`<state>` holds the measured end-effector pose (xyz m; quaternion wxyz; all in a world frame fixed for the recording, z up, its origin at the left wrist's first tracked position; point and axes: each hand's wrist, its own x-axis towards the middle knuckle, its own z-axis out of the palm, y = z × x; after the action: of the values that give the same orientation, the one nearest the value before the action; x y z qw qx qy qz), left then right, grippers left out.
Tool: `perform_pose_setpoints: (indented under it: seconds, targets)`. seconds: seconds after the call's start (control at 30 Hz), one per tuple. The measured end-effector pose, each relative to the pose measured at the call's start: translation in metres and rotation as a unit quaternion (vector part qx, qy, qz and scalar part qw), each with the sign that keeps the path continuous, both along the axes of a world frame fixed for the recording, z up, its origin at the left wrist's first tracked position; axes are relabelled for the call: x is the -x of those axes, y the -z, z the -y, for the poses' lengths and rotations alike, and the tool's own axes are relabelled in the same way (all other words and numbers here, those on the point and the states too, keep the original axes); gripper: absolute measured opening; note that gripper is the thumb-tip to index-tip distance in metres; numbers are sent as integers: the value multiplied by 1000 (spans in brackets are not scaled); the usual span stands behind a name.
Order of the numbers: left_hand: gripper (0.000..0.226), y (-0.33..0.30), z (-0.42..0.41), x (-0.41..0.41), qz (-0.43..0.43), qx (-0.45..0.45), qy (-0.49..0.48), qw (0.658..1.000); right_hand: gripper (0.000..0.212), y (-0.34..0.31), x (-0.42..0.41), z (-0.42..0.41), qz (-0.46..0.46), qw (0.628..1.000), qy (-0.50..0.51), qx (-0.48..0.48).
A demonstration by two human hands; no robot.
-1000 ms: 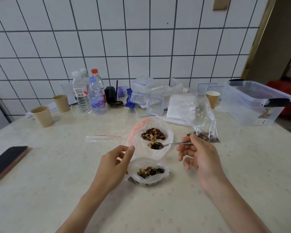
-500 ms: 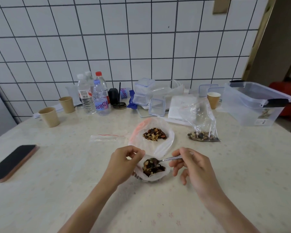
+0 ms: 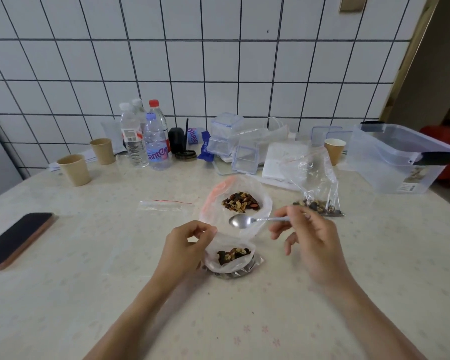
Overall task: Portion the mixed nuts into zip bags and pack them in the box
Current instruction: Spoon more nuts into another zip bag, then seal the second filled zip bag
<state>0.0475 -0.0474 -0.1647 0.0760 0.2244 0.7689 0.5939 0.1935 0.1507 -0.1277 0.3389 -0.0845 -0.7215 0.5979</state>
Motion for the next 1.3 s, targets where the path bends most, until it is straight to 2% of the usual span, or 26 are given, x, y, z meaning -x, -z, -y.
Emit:
perform_pose_setpoints:
  seconds: [0.13, 0.3, 0.43, 0.53, 0.6, 0.67, 0.8, 0.93, 1.0, 1.13, 1.2, 1.3]
  targets:
    - [19, 10, -3, -2, 60, -43, -11, 997, 33, 5, 31, -16, 50, 985, 45, 160]
    - [20, 10, -1, -4, 85, -52, -6, 995, 32, 20, 68, -19, 116, 969, 47, 213]
    - [28, 3, 2, -8, 116, -51, 9, 992, 21, 31, 74, -20, 197, 964, 57, 169]
    - [38, -4, 6, -12, 184, -77, 38, 979, 29, 35, 61, -27, 228, 962, 95, 117]
    - [36, -7, 9, -13, 240, -117, 60, 962, 38, 34, 50, -32, 230, 961, 125, 94]
    - [28, -9, 11, -12, 277, -148, 70, 947, 31, 32, 39, -34, 221, 962, 144, 65]
    - [22, -7, 14, -8, 317, -164, 108, 928, 16, 27, 20, -29, 251, 964, 75, 54]
    - [36, -3, 20, -7, 277, -162, 156, 934, 26, 23, 11, -20, 358, 921, -99, 117]
    - [40, -2, 20, -7, 250, -158, 154, 943, 27, 24, 12, -15, 368, 906, -160, 132]
    - [44, 0, 18, -6, 212, -153, 100, 960, 31, 27, 14, -5, 339, 910, -185, 154]
    - [36, 3, 18, -5, 192, -148, 75, 967, 31, 29, 15, 2, 331, 915, -177, 148]
    - [23, 7, 17, -3, 139, -134, 46, 980, 19, 30, 16, 12, 311, 934, -139, 107]
